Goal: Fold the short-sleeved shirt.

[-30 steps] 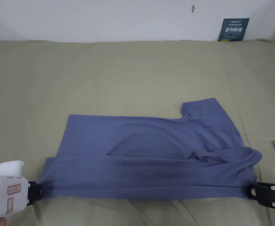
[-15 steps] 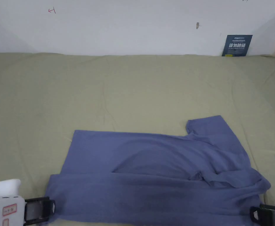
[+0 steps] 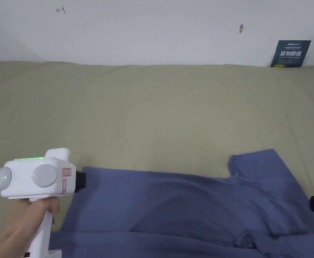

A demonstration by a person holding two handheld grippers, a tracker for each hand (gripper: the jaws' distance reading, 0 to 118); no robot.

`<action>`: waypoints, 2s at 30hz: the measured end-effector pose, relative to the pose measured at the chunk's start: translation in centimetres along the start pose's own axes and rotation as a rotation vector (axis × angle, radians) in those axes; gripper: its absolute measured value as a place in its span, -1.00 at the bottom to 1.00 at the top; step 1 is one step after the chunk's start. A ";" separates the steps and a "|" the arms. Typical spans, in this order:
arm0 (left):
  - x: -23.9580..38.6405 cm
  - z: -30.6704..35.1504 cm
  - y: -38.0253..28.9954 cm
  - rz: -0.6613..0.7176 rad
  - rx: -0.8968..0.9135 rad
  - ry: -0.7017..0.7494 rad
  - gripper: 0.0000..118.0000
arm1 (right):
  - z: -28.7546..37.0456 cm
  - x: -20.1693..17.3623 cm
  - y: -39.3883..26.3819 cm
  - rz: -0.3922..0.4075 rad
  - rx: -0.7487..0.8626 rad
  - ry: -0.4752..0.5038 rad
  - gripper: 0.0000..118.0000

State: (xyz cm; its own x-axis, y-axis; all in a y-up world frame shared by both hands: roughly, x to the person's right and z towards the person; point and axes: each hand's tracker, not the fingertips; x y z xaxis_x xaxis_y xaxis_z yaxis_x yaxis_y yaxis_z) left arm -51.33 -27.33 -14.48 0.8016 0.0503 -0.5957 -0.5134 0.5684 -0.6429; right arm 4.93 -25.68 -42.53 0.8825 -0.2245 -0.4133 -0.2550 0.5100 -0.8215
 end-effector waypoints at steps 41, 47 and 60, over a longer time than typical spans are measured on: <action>0.5 -2.2 2.8 0.010 -0.082 -0.048 -0.96 | -1.6 0.1 4.5 0.120 0.019 -0.064 -1.00; -0.1 1.6 1.6 0.020 -0.049 -0.067 -0.96 | 2.5 0.5 3.3 0.104 0.066 -0.012 -1.00; -4.9 12.5 -5.1 0.044 0.069 -0.101 -0.96 | 12.5 1.4 -3.5 0.128 0.164 0.040 -1.00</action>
State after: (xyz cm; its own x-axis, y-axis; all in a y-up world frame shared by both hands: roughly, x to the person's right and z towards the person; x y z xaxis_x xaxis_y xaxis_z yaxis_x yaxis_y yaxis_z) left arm -48.82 -20.23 -2.22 0.8076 0.1569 -0.5685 -0.5290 0.6187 -0.5809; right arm 12.04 -17.39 -35.29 0.8298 -0.1798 -0.5283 -0.2939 0.6639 -0.6876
